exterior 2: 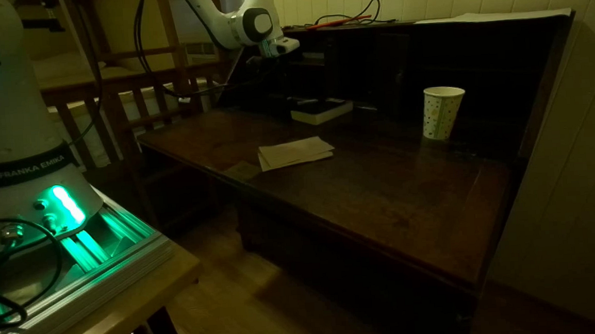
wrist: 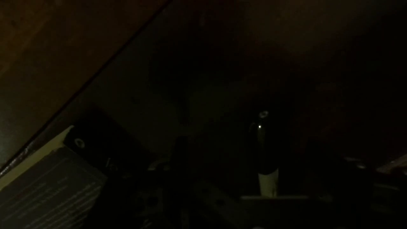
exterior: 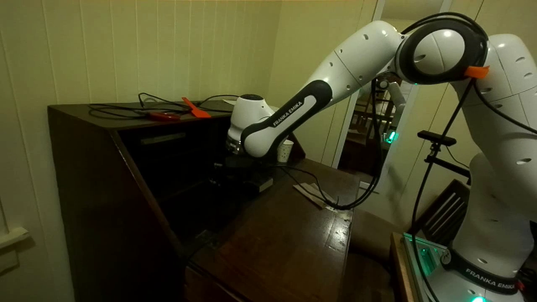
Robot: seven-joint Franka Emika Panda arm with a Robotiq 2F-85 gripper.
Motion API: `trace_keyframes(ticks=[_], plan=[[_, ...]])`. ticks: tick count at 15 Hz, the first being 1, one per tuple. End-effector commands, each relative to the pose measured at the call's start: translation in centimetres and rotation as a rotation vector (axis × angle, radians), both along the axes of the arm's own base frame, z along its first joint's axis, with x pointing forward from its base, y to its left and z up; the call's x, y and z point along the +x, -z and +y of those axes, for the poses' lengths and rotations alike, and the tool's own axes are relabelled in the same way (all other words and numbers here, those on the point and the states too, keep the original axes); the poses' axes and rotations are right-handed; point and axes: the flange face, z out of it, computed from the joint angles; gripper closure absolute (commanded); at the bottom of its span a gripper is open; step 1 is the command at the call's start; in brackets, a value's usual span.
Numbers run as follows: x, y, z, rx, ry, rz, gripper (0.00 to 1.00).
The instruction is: Put the marker in the coffee cup.
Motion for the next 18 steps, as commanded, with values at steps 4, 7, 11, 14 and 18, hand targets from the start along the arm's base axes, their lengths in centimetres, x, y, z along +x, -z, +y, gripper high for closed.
trace_keyframes(ticks=[4, 7, 11, 14, 18], plan=[[2.7, 0.4, 0.1, -0.016, -0.082, -0.012, 0.45], [3.0, 1.2, 0.3, -0.017, -0.099, 0.0, 0.44], [3.0, 2.2, 0.6, -0.025, -0.105, 0.025, 0.53], [2.9, 1.6, 0.4, -0.035, -0.098, 0.033, 0.81], [2.2, 0.6, -0.2, -0.05, -0.058, 0.07, 0.93]])
